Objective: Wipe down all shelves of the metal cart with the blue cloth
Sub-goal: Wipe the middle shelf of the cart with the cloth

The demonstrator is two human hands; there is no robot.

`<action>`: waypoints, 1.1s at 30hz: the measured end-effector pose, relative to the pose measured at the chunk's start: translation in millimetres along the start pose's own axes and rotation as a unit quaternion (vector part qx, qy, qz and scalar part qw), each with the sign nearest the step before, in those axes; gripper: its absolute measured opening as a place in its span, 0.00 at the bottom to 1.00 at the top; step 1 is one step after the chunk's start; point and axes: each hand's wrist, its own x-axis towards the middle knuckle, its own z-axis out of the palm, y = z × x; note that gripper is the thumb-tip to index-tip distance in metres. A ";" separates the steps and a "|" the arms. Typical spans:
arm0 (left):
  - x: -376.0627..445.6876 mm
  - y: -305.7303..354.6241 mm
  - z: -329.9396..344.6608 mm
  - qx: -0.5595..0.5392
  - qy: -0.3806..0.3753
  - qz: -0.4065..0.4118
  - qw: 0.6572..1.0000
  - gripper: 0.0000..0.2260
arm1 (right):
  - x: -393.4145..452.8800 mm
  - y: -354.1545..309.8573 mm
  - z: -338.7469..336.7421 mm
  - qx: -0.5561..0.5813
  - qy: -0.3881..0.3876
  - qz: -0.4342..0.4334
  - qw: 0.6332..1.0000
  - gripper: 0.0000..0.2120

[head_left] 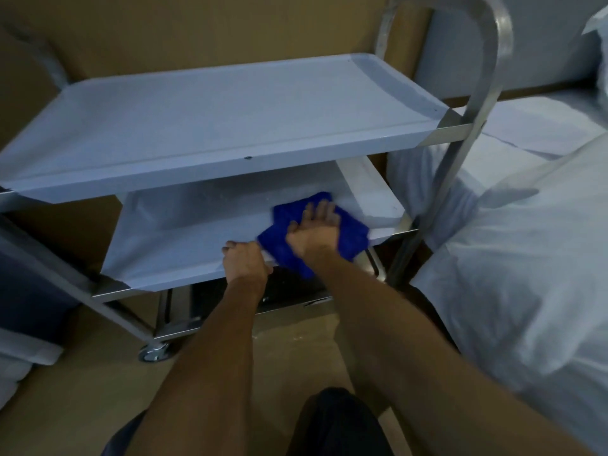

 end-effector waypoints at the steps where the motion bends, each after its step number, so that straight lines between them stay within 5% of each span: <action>1: 1.1 0.3 -0.4 0.007 0.004 0.009 1.000 0.16 | -5.5 -20.9 1.0 0.010 -0.008 -0.013 1.000 0.36; 7: 1.4 -1.3 0.4 -0.004 0.003 0.015 1.000 0.14 | -6.9 -10.4 -3.1 0.051 -0.032 -0.045 0.997 0.35; 16: 0.4 -2.3 3.6 0.000 0.014 0.021 1.000 0.25 | 33.0 149.6 -19.5 0.061 0.042 0.160 0.984 0.31; 23: -0.4 -1.2 2.9 -0.001 0.013 0.019 1.000 0.23 | 18.0 122.7 -13.6 0.073 0.065 0.188 0.977 0.34; 27: -3.9 -3.3 -0.8 -0.007 -0.008 0.020 1.000 0.23 | -9.0 71.8 1.6 0.077 0.074 0.133 0.985 0.33; 33: -16.4 -44.2 -27.8 -0.152 -0.011 0.064 0.986 0.12 | -14.5 43.0 2.7 0.049 0.060 0.141 0.987 0.33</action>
